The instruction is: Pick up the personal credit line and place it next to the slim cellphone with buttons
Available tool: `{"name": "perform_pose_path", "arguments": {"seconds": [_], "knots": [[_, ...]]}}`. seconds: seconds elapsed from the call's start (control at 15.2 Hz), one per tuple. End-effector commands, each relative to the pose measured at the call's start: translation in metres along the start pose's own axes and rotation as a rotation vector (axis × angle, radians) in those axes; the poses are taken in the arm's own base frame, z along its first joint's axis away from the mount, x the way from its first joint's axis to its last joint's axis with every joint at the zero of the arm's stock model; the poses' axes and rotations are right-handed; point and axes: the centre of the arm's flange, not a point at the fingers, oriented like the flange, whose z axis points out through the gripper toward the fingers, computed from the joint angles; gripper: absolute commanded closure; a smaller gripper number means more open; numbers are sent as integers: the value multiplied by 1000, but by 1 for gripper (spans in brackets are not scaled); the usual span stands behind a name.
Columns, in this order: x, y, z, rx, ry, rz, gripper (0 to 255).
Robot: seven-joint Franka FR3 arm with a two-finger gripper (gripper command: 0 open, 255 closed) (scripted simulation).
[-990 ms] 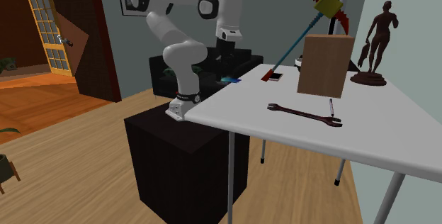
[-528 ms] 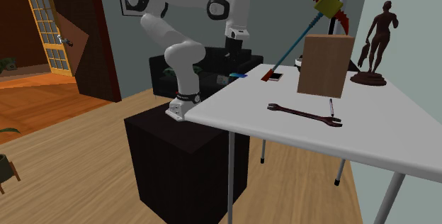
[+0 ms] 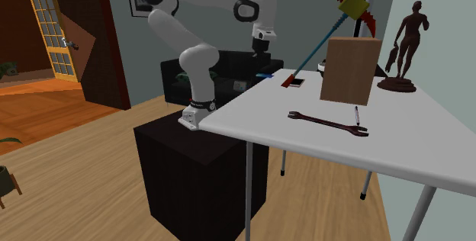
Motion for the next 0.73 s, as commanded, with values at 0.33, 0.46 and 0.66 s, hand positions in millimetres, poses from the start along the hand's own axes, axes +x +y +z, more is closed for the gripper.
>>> {"name": "perform_pose_path", "arguments": {"seconds": [0.33, 0.46, 0.66], "knots": [[-4, -93, 4, 1, 0, 1, 255], [-5, -119, 5, 1, 0, 1, 255], [-4, -130, 16, 1, 0, 1, 255]]}}
